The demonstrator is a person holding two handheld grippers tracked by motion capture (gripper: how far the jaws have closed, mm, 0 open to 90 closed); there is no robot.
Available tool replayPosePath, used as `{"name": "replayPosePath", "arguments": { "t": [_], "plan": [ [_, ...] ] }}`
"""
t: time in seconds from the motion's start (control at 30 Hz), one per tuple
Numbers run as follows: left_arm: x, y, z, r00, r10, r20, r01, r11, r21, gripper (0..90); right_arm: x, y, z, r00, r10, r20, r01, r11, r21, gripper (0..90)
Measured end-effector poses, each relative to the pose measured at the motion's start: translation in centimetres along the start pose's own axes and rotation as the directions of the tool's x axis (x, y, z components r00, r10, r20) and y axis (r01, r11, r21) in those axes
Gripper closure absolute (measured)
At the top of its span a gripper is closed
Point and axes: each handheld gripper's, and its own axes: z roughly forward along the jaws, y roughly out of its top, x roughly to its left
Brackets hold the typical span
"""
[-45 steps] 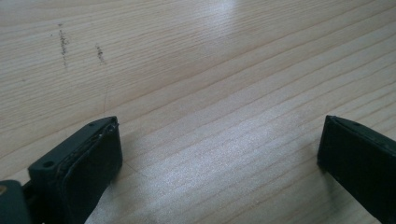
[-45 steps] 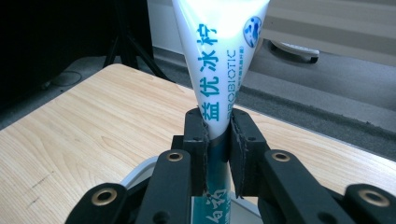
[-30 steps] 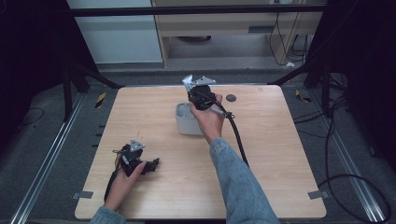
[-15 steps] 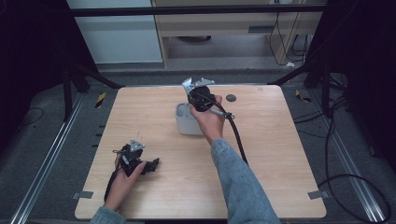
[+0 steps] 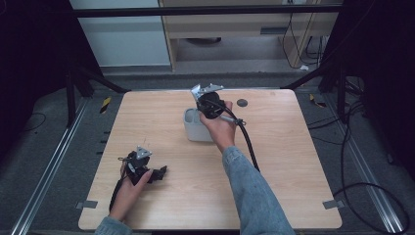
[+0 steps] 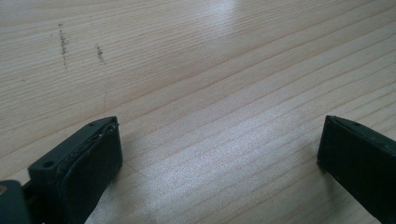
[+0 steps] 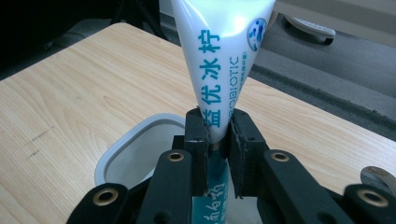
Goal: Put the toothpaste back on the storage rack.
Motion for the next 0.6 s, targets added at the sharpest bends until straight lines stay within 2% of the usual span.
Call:
{"name": "replayPosePath", "arguments": {
  "t": [0.6],
  "plan": [
    [-0.01,0.00,0.00,1.0000,-0.001,0.001,0.001,1.0000,0.000,0.0,0.31,-0.88,0.16,0.9991,-0.035,-0.026,0.036,0.998,0.044,79.0]
  ]
}}
